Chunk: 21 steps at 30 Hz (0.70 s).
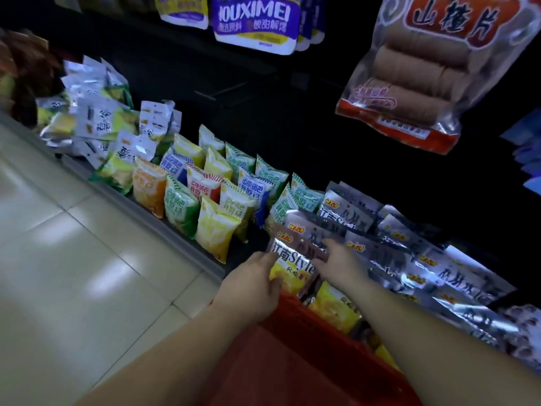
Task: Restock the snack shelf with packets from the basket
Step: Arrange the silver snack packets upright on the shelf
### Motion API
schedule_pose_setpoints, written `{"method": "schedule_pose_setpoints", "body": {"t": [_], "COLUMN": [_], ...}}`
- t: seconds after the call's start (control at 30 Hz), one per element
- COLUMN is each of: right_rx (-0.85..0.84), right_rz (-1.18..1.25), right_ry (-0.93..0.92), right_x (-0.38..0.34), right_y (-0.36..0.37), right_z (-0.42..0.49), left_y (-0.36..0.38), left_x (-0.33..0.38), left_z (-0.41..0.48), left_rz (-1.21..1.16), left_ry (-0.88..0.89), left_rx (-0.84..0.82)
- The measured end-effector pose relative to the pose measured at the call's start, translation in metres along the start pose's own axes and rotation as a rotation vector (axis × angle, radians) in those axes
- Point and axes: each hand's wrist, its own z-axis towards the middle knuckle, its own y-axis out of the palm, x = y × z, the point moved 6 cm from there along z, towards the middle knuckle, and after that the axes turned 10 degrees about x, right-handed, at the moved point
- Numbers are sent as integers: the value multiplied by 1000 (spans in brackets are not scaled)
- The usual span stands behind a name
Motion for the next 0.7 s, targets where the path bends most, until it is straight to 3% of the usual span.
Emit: {"method": "schedule_pose_setpoints", "body": {"t": [0.1, 0.23, 0.37, 0.47, 0.57, 0.7], "right_rx": [21, 18, -1, 106, 228, 362], "right_rz": [75, 453, 589, 711, 981, 1292], "right_ry": [45, -22, -122, -205, -97, 70], "right_x": [6, -14, -37, -40, -32, -19], "right_y": [11, -16, -82, -134, -171, -185], "right_z": [13, -8, -54, -82, -106, -142], "left_y": [6, -7, -54, -93, -111, -119], "left_x": [-9, -1, 29, 56, 86, 123], "left_z": [5, 8, -1, -17, -41, -82], "left_rz": [-15, -54, -226, -495, -809, -849], "left_ry": [-20, -15, 16, -15, -82, -111], "left_rx": [-11, 24, 193, 297, 261, 234]}}
